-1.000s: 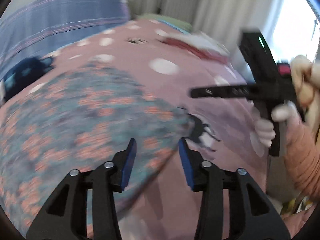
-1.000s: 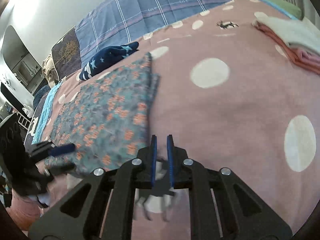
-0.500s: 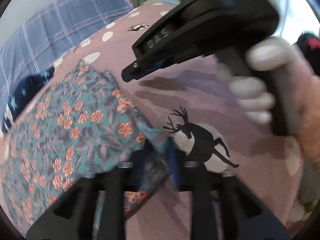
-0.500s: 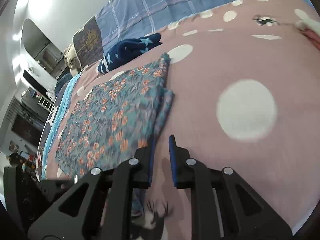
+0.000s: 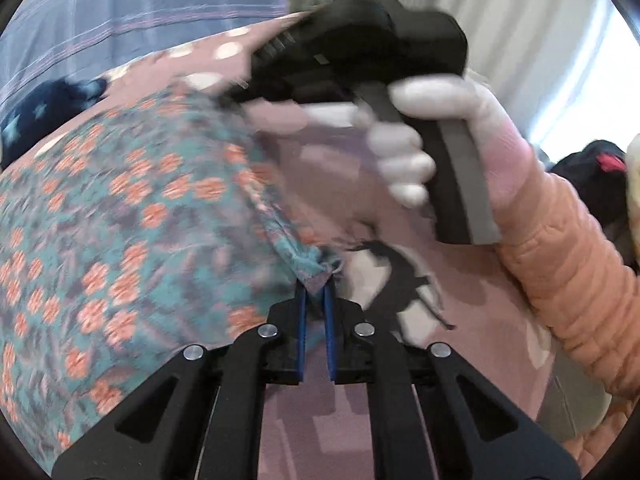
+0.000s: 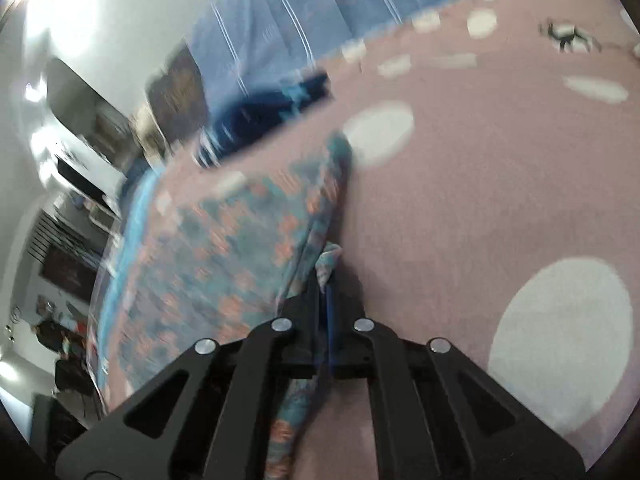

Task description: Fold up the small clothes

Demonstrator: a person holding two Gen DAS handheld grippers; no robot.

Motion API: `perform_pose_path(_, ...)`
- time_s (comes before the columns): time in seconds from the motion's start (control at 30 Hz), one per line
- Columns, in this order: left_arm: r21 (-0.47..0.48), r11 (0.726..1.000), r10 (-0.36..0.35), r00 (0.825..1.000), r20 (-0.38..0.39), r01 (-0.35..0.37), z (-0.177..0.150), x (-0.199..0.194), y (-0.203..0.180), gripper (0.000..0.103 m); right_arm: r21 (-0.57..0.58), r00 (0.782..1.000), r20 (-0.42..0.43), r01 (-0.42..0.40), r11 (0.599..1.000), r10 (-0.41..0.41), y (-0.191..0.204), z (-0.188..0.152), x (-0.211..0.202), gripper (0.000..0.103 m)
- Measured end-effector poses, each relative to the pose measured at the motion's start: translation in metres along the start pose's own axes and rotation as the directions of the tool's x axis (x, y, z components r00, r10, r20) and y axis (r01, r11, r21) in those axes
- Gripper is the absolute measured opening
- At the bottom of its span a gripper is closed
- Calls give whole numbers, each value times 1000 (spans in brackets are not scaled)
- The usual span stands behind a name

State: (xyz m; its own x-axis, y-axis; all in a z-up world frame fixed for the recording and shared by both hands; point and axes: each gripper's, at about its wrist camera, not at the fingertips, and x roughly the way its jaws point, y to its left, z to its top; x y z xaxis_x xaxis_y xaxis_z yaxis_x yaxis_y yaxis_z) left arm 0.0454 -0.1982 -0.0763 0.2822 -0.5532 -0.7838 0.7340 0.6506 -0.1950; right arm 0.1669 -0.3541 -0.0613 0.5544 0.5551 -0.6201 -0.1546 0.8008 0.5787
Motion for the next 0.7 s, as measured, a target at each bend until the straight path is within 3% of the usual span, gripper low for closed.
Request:
perform_pose_path(0.07,68,998,7,1000,-14,-6,1,7,-16,7,-28,999,47,-2,1000,3,7,4,-10,2)
perform_pose_path(0.17,137,990,43,998,-56,-35,-1,26,-32,6,-31,993,-17,113,993,-113,-6,3,18,2)
perform_pose_path(0.23,152,988,48,998,-52,-39,-5,27,-36,7,-7,995,-28,100,995,-100,-19,-3,28,1)
perform_pose_path(0.3,136,991,12,999,-53,-5,-8,23,-34,7,50,998,-5,58,997,-58,-27,-3,19,4)
perform_pose_path(0.33,124,992,-6,998,-55,13,-11,22,-33,7,63,995,19,97,993,-98,-25,-2,8,11)
perform_pose_path(0.4,106,993,-46,997,-58,52,-15,19,-32,7,12,987,67,149,989,-149,-14,-4,-11,11)
perform_pose_path(0.53,111,992,-49,998,-41,53,-23,9,-39,8,-82,1000,20,17,996,-15,9,-33,-39,11)
perform_pose_path(0.63,61,997,-51,999,-9,51,-34,-13,-36,11,-132,999,-26,25,991,-28,11,-67,-48,12)
perform_pose_path(0.7,35,999,-38,999,18,37,-37,-25,-31,24,-132,997,-72,-5,991,-5,7,-89,-53,19)
